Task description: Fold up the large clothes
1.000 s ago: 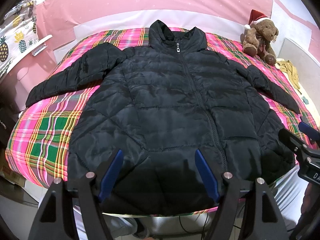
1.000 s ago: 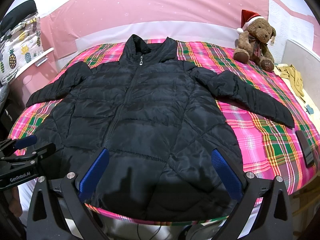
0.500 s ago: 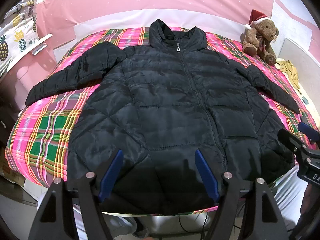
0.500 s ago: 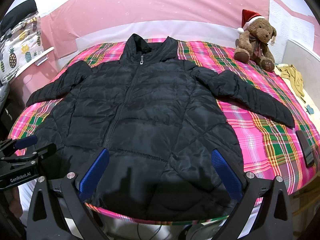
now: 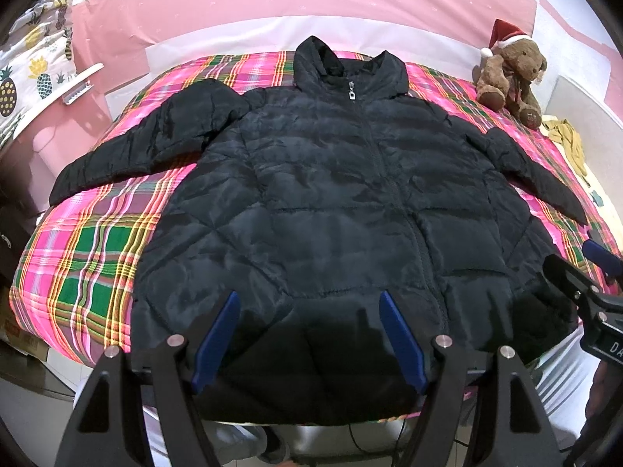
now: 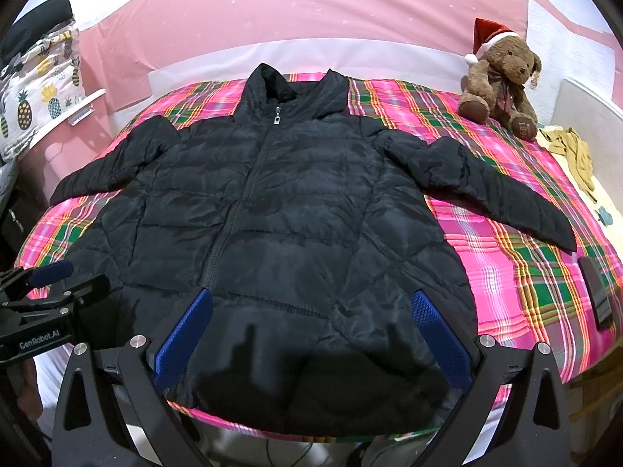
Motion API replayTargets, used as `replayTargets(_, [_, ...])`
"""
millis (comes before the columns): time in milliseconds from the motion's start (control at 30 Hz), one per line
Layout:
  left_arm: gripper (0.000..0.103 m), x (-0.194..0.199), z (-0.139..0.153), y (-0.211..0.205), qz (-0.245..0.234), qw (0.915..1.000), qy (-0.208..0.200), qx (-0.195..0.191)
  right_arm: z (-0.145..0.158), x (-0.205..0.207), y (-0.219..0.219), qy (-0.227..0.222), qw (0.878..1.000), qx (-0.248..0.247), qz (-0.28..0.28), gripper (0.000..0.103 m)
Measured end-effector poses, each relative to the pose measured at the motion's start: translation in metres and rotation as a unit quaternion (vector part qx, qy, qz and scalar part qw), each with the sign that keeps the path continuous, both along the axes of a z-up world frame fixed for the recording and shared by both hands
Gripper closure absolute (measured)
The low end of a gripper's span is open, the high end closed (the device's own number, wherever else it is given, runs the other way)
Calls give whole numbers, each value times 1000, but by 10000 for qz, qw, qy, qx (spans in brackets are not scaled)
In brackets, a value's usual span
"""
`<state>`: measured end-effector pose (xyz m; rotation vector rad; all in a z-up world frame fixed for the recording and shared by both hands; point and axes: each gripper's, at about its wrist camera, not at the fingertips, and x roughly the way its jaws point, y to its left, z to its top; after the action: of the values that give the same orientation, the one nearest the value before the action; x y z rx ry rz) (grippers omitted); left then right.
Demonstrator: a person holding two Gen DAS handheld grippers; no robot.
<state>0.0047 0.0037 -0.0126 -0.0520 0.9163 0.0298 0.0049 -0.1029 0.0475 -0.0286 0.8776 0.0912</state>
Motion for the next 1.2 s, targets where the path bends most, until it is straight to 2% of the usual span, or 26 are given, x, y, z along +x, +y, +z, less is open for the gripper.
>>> replayTargets(333, [27, 24, 3, 34, 198, 9994, -150, -220, 3, 31, 11, -93, 9995, -21, 290, 1])
replayTargets(700, [29, 79, 4, 120, 945, 9940, -472, -299, 3, 102, 42, -278, 9954, 40, 918, 1])
replayTargets(733, [35, 85, 3, 132, 1074, 9925, -496, -294, 2, 108, 45, -298, 9950, 13, 954, 1])
replayTargets(800, [38, 97, -1, 154, 1332, 9894, -492, -317, 0, 123, 49, -250, 9944, 23, 1023, 1])
replayTargets(1033, [39, 137, -31, 246, 2207, 9715, -320, -807, -17, 172, 71, -178, 9918, -157, 1257, 2])
replayTargets(1200, [40, 152, -51, 302, 2836, 9529, -315, -1032, -35, 198, 81, -40, 9912, -255, 1301, 2])
